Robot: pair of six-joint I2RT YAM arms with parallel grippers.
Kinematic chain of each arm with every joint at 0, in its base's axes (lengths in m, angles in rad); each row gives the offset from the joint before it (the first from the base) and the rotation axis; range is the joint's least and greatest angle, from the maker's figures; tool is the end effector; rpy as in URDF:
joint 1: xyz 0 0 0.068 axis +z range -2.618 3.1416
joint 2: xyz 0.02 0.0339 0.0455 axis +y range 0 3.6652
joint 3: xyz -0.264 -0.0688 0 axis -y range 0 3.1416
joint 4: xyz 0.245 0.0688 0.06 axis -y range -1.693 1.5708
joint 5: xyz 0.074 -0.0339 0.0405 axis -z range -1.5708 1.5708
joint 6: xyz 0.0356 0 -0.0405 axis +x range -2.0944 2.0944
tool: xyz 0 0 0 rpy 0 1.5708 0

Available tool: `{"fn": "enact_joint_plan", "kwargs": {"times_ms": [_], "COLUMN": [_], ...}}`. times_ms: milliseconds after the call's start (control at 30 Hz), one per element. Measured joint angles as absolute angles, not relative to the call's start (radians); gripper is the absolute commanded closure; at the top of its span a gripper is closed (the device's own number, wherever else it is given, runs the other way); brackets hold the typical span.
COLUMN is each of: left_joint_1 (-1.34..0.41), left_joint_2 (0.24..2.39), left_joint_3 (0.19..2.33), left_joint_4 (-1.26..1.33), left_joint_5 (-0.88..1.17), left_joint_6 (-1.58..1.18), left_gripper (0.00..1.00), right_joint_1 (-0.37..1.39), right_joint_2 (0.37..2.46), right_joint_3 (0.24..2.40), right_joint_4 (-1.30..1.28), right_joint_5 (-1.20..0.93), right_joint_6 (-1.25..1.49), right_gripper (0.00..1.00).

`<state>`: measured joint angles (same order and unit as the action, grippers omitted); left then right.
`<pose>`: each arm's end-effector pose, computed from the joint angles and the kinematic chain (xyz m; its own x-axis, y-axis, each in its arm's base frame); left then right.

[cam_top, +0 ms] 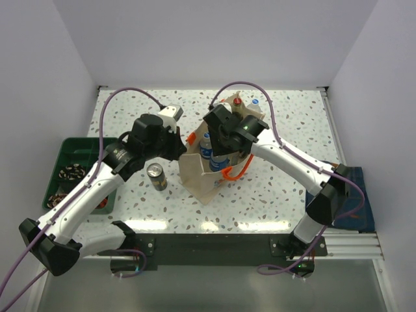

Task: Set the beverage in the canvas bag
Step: Adjust the drink in the canvas bag.

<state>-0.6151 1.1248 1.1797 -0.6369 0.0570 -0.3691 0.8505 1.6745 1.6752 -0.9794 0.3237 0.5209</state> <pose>0.1940 -0.1396 0.3648 -0.6406 0.0116 -0.7678 0.4116 0.8493 -0.3306 0.2410 0.2574 0.3468 -0.7711 -0.1633 -0.6154 -0.2441 0.9685 0.0488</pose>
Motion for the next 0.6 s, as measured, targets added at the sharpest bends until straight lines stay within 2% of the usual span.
{"fn": "enact_joint_plan", "kwargs": {"times_ms": [100, 200, 233, 333, 600], "left_joint_1": [-0.615, -0.615, -0.615, -0.615, -0.615], "left_joint_2": [1.125, 1.125, 1.125, 1.125, 1.126], "left_joint_3": [1.18, 1.18, 1.18, 1.18, 1.18], "left_joint_4": [-0.637, -0.637, -0.637, -0.637, -0.636], "left_joint_5": [0.057, 0.061, 0.062, 0.064, 0.065], "left_joint_6": [-0.368, -0.361, -0.357, -0.355, -0.354], "left_gripper": [1.0, 1.0, 1.0, 1.0, 1.0], "right_joint_1": [0.85, 0.85, 0.85, 0.85, 0.85], "right_joint_2": [1.666, 1.65, 1.647, 1.641, 1.629], "right_joint_3": [1.668, 1.653, 1.649, 1.645, 1.631], "right_joint_4": [-0.981, -0.982, -0.983, -0.984, -0.994], "right_joint_5": [0.323, 0.322, 0.321, 0.316, 0.296], "right_joint_6": [0.521, 0.521, 0.521, 0.519, 0.497], "right_gripper": [1.0, 0.92, 0.84, 0.72, 0.49]}}
